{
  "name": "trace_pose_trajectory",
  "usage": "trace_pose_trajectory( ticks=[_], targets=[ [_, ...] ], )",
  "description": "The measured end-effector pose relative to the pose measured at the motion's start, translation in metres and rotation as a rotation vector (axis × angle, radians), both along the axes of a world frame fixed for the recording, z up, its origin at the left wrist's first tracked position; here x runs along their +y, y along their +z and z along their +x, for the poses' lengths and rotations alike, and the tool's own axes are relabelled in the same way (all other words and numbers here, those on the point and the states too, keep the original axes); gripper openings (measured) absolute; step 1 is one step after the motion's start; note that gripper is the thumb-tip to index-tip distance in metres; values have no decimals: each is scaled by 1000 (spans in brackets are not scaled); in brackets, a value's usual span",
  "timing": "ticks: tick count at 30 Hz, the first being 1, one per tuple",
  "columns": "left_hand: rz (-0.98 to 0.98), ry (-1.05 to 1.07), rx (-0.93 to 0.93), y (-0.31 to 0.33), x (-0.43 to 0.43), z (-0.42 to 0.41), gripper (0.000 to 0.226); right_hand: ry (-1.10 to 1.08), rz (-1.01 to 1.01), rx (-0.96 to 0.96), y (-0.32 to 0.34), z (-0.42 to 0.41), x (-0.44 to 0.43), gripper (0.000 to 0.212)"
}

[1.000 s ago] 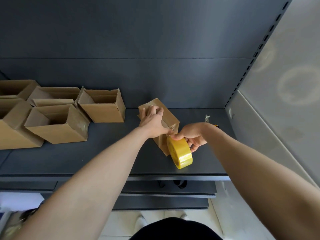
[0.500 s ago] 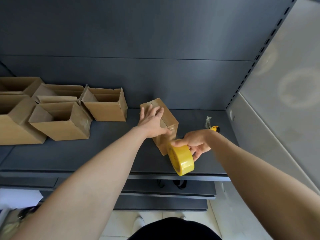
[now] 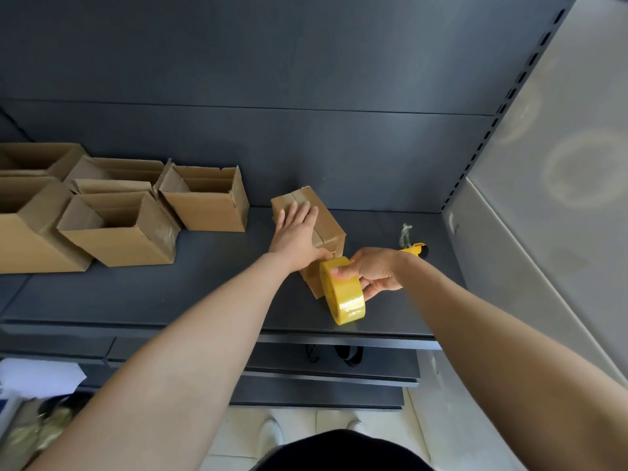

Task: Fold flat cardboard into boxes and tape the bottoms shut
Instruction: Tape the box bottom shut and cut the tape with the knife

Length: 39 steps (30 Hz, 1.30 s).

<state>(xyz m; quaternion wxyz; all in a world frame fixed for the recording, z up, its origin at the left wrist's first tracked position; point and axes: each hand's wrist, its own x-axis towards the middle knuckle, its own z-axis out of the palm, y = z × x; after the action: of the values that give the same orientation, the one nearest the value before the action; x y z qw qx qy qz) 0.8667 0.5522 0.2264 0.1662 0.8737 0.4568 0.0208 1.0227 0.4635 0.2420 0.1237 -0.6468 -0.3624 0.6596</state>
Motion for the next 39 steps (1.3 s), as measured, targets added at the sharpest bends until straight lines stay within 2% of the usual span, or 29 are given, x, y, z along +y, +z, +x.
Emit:
trace_pose_trajectory(
  ticks=[2,4,5,7,8,9,11,13,15,17,18,20,21,23,25,26,28,31,35,39],
  targets=[
    [-183,62,-192,9,-3,-3,92,6,14,-9,2,-4,4,29],
    [-324,178,-461,19,-9,-7,67,20,8,-6,3,-4,6,28],
    [-296,248,-558,22,-12,-9,49,28,2,-2,3,-4,7,28],
    [-109,412,-639,24,-26,-12,12,51,-9,6,4,-2,9,29],
    [-37,490,-652,23,-36,-13,13,64,-14,14,3,0,9,30],
    [-2,561,-657,20,-47,-13,25,75,-17,27,3,1,9,30],
    [-93,661,-632,10,-66,-13,41,89,-19,52,2,2,9,31],
    [-351,722,-618,2,-79,-12,41,94,-27,82,2,3,8,31],
    [-671,804,-724,0,-85,-7,36,113,-49,131,3,7,8,26],
    [-866,890,-815,0,-86,1,33,166,-83,164,4,16,6,21],
    [-928,940,-866,0,-86,6,31,192,-91,146,5,21,6,26],
    [-1005,1032,-942,2,-86,15,31,183,-46,15,7,32,7,39],
    [-1023,1073,-966,2,-84,19,34,146,24,-112,5,37,9,40],
    [-1035,1136,-1013,4,-82,24,38,103,226,-518,-5,49,12,31],
    [-1019,1188,-1050,4,-79,27,38,277,318,-939,-17,62,6,27],
    [-1011,1212,-1064,4,-78,28,37,370,314,-1049,-25,68,1,30],
    [-996,1250,-1077,2,-77,29,38,434,290,-1134,-41,78,-5,44],
    [-966,1276,-1060,-1,-77,32,46,517,374,-1262,-53,83,-7,57],
    [-935,1305,-1024,-4,-75,33,39,643,515,-1385,-62,83,-4,55],
    [-903,1332,-1013,-6,-74,27,33,767,627,-1316,-60,86,0,41]
  ],
)
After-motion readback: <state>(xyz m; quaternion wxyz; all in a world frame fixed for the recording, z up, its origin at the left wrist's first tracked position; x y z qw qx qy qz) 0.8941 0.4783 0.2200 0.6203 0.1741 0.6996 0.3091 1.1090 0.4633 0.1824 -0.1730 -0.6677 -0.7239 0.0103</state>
